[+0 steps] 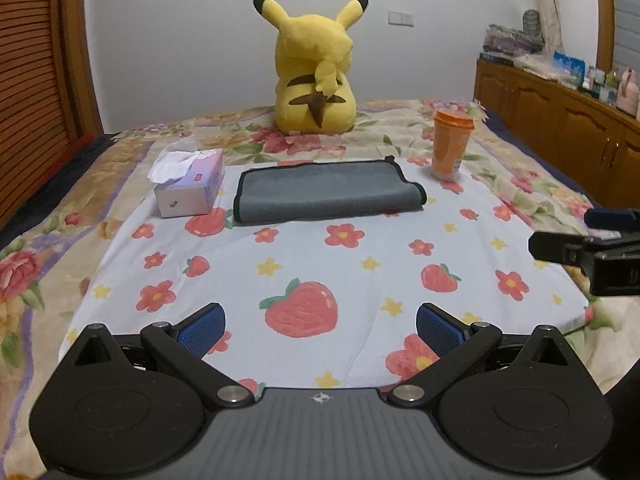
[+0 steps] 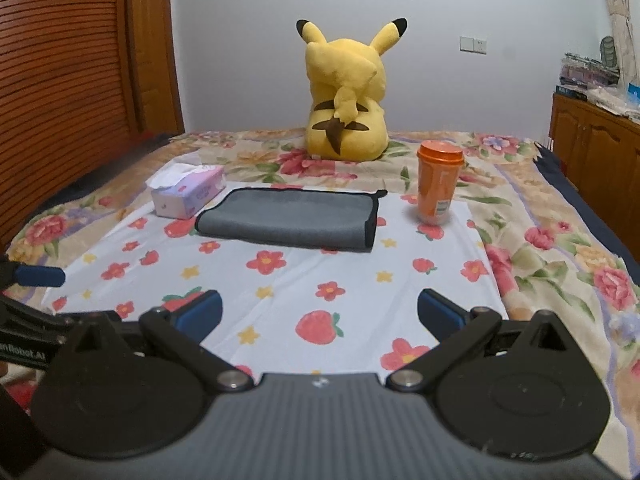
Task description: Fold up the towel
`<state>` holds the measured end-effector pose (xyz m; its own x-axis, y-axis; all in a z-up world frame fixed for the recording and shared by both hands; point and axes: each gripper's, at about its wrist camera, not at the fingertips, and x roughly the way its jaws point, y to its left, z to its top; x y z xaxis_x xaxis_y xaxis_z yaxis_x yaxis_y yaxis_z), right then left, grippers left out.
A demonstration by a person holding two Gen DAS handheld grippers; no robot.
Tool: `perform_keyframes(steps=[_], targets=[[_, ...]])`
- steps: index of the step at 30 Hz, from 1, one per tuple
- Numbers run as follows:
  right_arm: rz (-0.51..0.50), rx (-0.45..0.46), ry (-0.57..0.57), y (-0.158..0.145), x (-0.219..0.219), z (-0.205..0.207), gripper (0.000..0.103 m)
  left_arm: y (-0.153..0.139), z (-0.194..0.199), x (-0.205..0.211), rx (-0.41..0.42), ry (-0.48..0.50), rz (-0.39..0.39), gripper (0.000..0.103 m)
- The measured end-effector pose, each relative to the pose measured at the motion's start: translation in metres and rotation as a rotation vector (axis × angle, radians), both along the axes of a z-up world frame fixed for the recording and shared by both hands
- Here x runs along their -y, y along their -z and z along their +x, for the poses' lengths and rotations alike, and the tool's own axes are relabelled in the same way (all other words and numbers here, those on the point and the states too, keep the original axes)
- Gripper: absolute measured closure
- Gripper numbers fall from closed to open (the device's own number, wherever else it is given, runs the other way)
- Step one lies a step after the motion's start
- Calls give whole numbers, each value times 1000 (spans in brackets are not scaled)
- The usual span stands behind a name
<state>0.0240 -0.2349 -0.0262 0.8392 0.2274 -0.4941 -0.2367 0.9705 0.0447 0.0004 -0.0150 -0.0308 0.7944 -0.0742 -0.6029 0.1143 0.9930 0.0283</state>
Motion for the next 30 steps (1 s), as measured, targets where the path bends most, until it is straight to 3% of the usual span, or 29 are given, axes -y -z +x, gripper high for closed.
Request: perform_keyframes(steps=[30], targets=[[42,97,45,-6,8,-11,0,-19,-14,-5,182,-27,-2,0]])
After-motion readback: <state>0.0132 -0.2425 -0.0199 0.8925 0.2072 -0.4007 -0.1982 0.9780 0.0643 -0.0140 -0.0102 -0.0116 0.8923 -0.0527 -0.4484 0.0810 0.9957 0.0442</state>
